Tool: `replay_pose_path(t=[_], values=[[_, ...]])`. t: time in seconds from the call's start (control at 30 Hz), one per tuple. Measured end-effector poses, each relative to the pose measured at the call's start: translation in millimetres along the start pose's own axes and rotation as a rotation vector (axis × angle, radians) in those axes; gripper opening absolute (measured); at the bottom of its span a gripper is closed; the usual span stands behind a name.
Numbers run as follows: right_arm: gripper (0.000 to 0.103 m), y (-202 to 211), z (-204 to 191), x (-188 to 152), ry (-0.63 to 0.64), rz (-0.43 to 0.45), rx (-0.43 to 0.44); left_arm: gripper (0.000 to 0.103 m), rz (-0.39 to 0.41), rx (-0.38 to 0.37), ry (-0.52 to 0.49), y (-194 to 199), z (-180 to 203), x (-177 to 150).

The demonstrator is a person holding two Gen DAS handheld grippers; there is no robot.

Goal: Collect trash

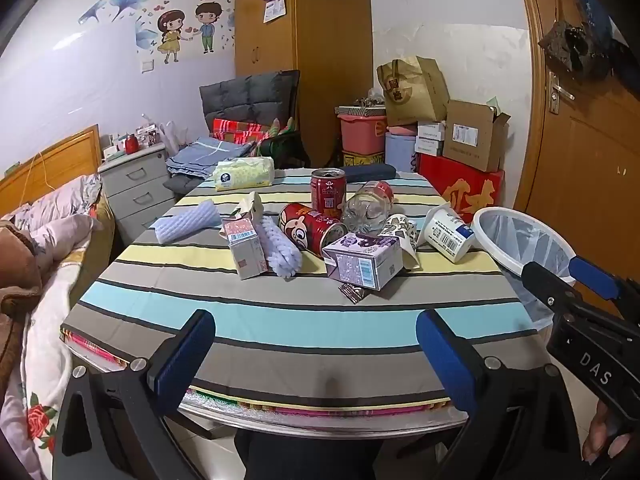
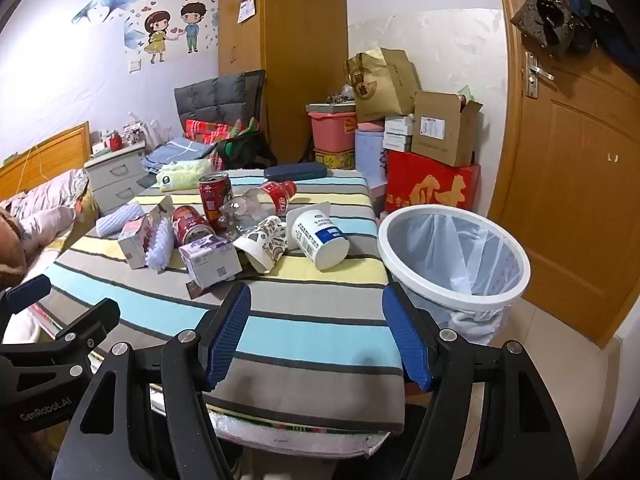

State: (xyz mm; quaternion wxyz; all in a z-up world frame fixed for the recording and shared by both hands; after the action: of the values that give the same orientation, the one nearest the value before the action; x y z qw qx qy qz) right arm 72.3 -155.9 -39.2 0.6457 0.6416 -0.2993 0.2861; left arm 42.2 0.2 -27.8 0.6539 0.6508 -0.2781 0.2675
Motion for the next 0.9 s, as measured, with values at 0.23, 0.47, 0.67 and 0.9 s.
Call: replay_pose_path(t=[0.23,0.47,0.67,0.9], values=[[0.070,1,2,1,0.000,0.002,0.011,0.102,0.003,0.012,-0.006,-3,-1,2],[0.070,3,3,1,0.002,0.003,-0.002,0.102,0.015,0.021,-0.007,5,-3,1],[0.070,3,2,1,0.000,0.002,-0.002,0.102,0.017,0.021,0.003,4,-4,2],[0.070,3,2,1,0.000,0.003,-0.006,0.102,0.018,0.022,0.009,6,-4,2]])
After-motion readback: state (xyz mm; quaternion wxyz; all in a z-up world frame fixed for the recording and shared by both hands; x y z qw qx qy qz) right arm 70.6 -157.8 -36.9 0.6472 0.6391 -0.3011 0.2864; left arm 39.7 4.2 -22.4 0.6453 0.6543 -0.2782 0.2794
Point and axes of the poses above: each gripper's, at about its wrist camera, not at the fingertips, and y roughly against the way its jaws point, z to its right, x to its top, the point moved 5 cm from there along -y, roughly the way its jaws point, and after that the axes turned 11 degrees about -z, right-handed, at the moved point
